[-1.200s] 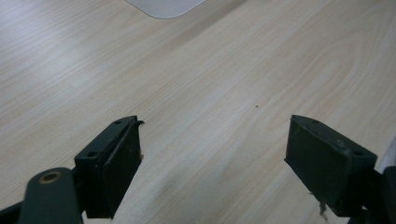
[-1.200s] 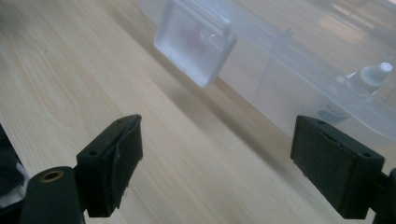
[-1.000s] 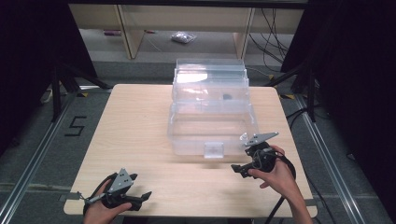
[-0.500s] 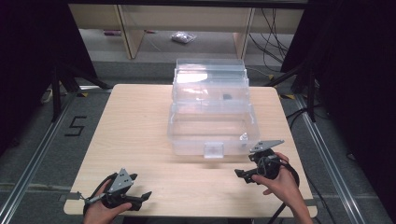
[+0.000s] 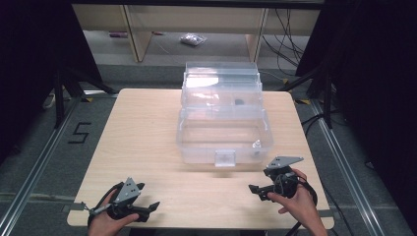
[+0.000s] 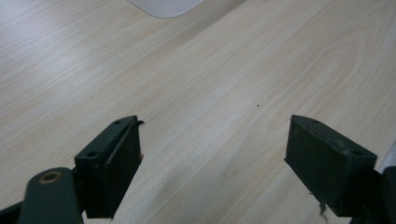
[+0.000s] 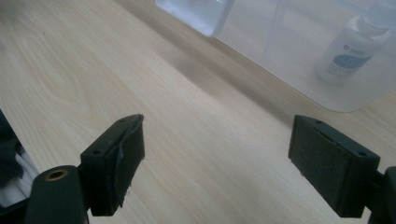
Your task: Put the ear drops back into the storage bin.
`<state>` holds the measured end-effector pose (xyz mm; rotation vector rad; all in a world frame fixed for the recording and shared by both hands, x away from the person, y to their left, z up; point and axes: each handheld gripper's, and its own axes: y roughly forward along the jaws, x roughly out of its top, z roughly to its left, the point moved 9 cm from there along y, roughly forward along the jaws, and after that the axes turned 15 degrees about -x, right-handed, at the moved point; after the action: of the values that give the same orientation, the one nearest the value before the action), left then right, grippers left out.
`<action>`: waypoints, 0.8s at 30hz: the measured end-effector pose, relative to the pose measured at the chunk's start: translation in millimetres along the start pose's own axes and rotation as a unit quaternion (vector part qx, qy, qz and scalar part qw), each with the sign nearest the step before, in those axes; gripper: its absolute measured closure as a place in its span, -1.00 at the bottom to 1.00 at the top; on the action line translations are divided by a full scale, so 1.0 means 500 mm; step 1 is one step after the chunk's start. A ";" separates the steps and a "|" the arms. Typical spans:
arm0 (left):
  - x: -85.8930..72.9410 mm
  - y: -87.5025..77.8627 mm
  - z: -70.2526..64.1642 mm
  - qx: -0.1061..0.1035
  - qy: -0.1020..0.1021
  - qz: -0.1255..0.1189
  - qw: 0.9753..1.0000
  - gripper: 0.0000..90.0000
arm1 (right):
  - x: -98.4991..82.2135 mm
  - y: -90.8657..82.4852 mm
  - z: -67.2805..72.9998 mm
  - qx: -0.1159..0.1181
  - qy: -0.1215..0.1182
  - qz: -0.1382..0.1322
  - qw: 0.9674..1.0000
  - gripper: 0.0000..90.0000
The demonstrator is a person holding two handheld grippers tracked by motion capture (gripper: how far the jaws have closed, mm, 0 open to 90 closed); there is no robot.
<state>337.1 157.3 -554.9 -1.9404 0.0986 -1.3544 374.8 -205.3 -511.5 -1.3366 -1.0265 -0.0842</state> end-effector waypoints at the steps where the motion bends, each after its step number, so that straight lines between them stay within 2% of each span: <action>1: 0.000 0.000 0.000 0.000 0.000 0.001 1.000 -0.61 | 0.001 0.004 -0.001 -0.006 -0.001 -0.014 1.000 -0.57; 2: -0.002 -0.001 0.004 0.003 0.005 0.009 1.000 -0.61 | -0.004 -0.001 0.005 0.004 0.006 0.003 1.000 -0.57; 3: -0.002 -0.002 0.002 0.000 0.004 0.010 1.000 -0.61 | -0.003 0.001 0.004 -0.003 0.006 -0.007 1.000 -0.57; 6: -0.001 0.000 0.000 0.000 0.004 0.005 1.000 -0.60 | -0.008 -0.001 0.009 0.004 0.008 -0.003 1.000 -0.58; 7: -0.001 -0.001 0.001 0.000 0.005 0.006 1.000 -0.60 | -0.013 -0.004 0.014 0.004 0.018 0.005 1.000 -0.59; 9: -0.002 -0.001 0.002 0.003 0.006 0.007 1.000 -0.61 | -0.012 0.000 0.012 -0.001 0.007 -0.011 1.000 -0.60; 10: -0.002 -0.001 0.003 0.003 0.006 0.007 1.000 -0.61 | -0.016 -0.003 0.013 0.001 0.010 0.002 1.000 -0.60; 11: -0.002 -0.001 0.002 0.002 0.006 0.007 1.000 -0.61 | -0.015 0.001 0.016 0.000 0.015 -0.011 1.000 -0.60; 12: -0.002 -0.001 0.002 0.002 0.006 0.007 1.000 -0.61 | -0.021 -0.004 0.020 0.002 0.024 0.005 1.000 -0.60; 13: -0.001 -0.001 0.001 0.000 0.005 0.005 1.000 -0.60 | -0.021 0.001 0.013 -0.005 0.007 -0.006 1.000 -0.60; 14: -0.002 -0.001 0.003 0.003 0.006 0.007 1.000 -0.61 | -0.024 0.002 0.017 -0.007 0.019 -0.007 1.000 -0.60; 15: -0.002 -0.001 0.003 0.003 0.006 0.007 1.000 -0.61 | -0.024 0.002 0.017 -0.007 0.019 -0.007 1.000 -0.60; 16: -0.001 0.000 0.001 0.001 0.005 0.005 1.000 -0.61 | -0.025 0.001 0.014 0.000 0.004 -0.008 1.000 -0.60; 17: -0.001 -0.001 0.001 0.000 0.006 0.006 1.000 -0.60 | -0.031 0.002 0.014 -0.006 0.015 -0.008 1.000 -0.60; 18: -0.001 -0.001 0.001 0.000 0.006 0.006 1.000 -0.60 | -0.031 0.002 0.014 -0.006 0.015 -0.008 1.000 -0.60; 19: -0.001 0.000 0.001 0.000 0.005 0.006 1.000 -0.60 | -0.040 0.001 0.020 -0.004 0.029 0.003 1.000 -0.60; 20: -0.001 0.000 0.001 0.000 0.006 0.007 1.000 -0.60 | -0.041 0.006 0.016 -0.006 0.021 -0.007 1.000 -0.60; 21: -0.002 0.000 0.001 0.000 0.006 0.007 1.000 -0.60 | -0.047 0.006 0.017 -0.004 0.015 -0.001 1.000 -0.60; 23: -0.002 0.000 0.001 0.000 0.006 0.007 1.000 -0.60 | -0.052 0.011 0.019 -0.002 0.017 -0.006 1.000 -0.60; 24: -0.002 0.000 0.001 0.000 0.006 0.007 1.000 -0.61 | -0.057 0.010 0.020 -0.001 0.017 0.000 1.000 -0.60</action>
<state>337.0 157.8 -555.5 -1.9296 0.1169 -1.3568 355.5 -209.3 -534.7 -1.3331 -0.9981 -0.1079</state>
